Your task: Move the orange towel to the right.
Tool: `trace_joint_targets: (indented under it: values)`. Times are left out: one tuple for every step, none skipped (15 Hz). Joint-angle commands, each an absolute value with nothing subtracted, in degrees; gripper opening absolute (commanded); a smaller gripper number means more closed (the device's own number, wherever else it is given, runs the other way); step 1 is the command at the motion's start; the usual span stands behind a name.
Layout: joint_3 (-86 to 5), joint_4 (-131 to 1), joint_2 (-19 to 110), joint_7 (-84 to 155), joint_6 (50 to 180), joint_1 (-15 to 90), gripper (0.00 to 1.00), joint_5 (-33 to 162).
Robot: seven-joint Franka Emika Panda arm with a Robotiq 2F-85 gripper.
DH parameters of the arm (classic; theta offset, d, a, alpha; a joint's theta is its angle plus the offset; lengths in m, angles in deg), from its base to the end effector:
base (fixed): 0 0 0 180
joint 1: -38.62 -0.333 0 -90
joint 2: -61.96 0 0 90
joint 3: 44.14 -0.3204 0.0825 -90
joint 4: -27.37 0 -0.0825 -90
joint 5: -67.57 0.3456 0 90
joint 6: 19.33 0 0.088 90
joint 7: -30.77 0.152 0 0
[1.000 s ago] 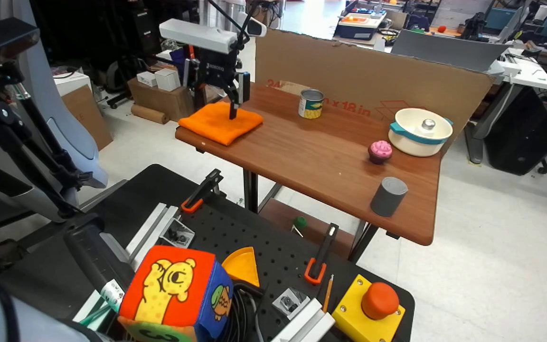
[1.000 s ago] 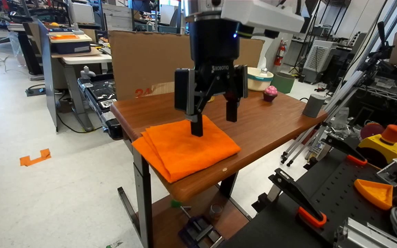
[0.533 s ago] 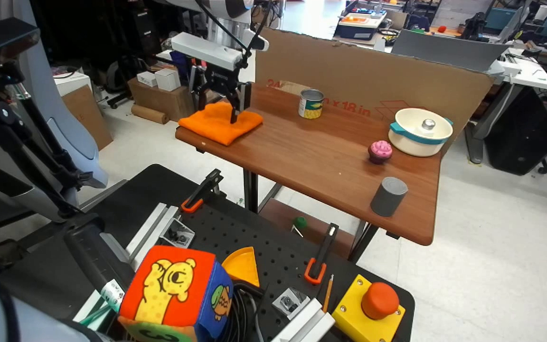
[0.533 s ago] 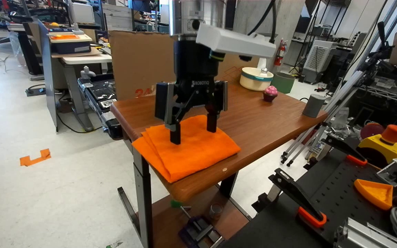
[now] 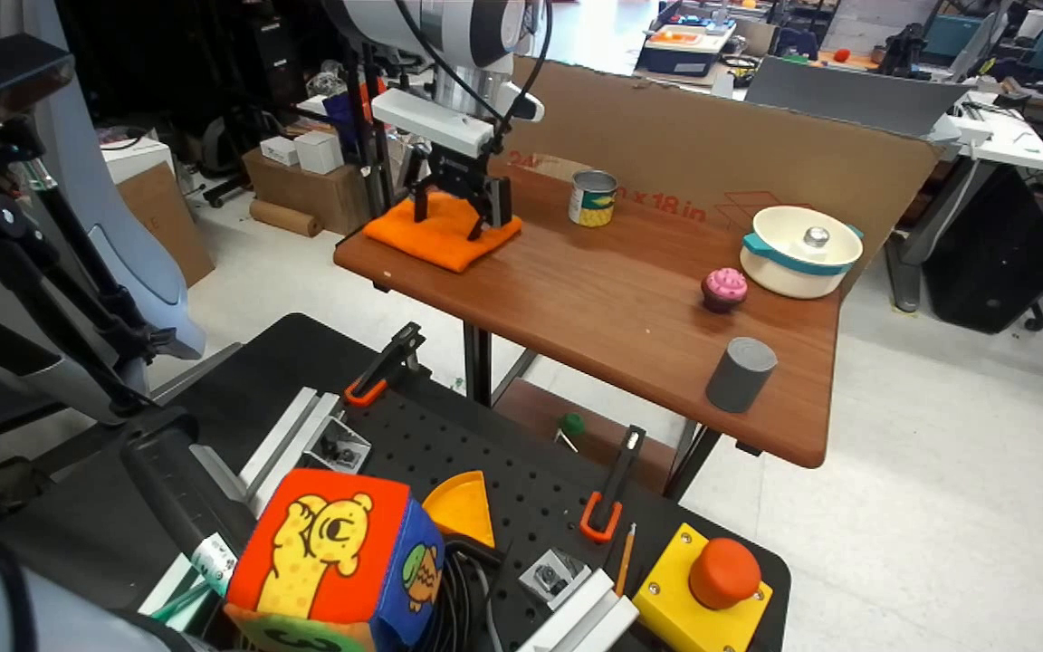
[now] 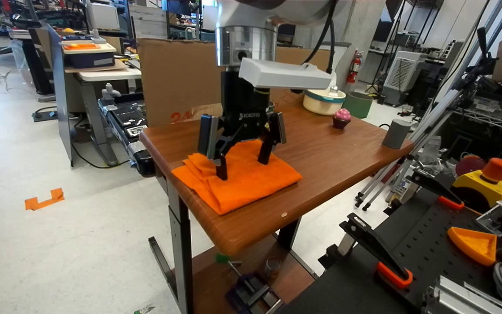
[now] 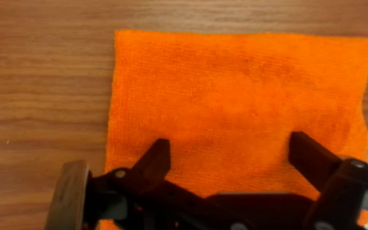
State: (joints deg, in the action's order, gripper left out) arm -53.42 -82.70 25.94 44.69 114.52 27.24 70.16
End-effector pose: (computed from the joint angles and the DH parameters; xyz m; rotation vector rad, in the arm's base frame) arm 0.5340 0.2046 0.1403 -3.0591 -0.0952 0.3619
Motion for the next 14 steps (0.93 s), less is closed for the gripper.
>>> trace_joint_targets:
  values:
    - [-47.5, -77.9, 21.6, 49.7, 114.1, 25.7, 1.0, 68.8]
    - [-46.3, -77.5, 21.2, 51.2, 113.6, 25.8, 1.0, 68.7]
    - [-45.0, -77.1, 20.9, 52.7, 112.6, 25.8, 1.0, 68.6]
    - [-43.6, -77.0, 20.6, 54.5, 111.1, 25.6, 1.0, 68.2]
    - [-42.2, -77.0, 20.2, 56.1, 109.3, 25.4, 1.0, 67.5]
    - [-41.2, -76.7, 19.7, 57.4, 107.6, 25.2, 1.0, 66.8]
    - [-40.4, -76.5, 19.6, 58.6, 105.7, 24.9, 1.0, 66.1]
    - [-39.7, -77.8, 20.2, 59.6, 104.5, 25.0, 1.0, 65.3]
    - [-39.1, -77.6, 20.1, 60.8, 102.5, 24.9, 1.0, 64.5]
    - [-38.7, -76.3, 20.0, 62.2, 100.0, 24.5, 1.0, 63.7]
    - [-38.6, -76.2, 20.2, 62.9, 98.7, 24.7, 1.0, 63.3]
    - [-38.5, -76.3, 20.7, 63.4, 97.7, 24.8, 1.0, 62.6]
    - [-38.3, -77.5, 21.6, 63.3, 97.9, 25.3, 1.0, 61.7]
    - [-38.2, -77.7, 21.9, 63.4, 97.4, 25.5, 1.0, 61.1]
